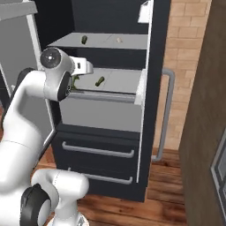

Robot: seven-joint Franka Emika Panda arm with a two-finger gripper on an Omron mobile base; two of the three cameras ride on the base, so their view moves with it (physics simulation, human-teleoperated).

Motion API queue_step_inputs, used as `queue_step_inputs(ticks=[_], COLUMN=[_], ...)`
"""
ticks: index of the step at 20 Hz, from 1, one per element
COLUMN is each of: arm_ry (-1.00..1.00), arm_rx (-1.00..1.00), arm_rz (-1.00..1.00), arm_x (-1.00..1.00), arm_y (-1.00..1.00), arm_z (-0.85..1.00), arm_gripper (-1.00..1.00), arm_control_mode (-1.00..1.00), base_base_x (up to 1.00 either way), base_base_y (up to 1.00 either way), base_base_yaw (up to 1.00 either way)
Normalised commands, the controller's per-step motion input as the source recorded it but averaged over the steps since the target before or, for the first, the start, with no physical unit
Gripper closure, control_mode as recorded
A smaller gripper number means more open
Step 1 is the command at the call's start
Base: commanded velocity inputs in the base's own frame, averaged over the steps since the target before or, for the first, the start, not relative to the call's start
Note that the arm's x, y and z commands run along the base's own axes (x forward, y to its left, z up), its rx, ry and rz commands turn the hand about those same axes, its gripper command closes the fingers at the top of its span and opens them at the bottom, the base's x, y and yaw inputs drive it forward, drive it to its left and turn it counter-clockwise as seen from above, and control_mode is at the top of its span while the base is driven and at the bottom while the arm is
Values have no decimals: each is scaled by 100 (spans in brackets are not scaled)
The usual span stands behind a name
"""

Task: Place one squash and one fish in each tupperware on the nearby counter, to pack two identical lunches.

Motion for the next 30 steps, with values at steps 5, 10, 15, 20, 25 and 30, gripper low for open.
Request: queue_step_inputs(ticks=[5, 10, 15, 20, 25, 30], arm_ry=[0, 0, 0, 0, 0, 0], arm_rx=[0, 0, 0, 0, 0, 0], arm_rz=[0, 0, 0, 0, 0, 0], arm_x=[0, 0, 0, 0, 0, 0], arm_y=[0, 0, 0, 0, 0, 0], arm_z=[0, 0, 0, 0, 0, 0], arm_gripper=[100, 100, 100, 100, 100, 100], arm_control_mode=[100, 100, 100, 100, 100, 100], base_base_x=[-72, -19, -32, -36, -14, 15], base_base_y=[44, 94, 96, 96, 100, 100], base_base_yaw=[-6, -19, -26, -27, -26, -9])
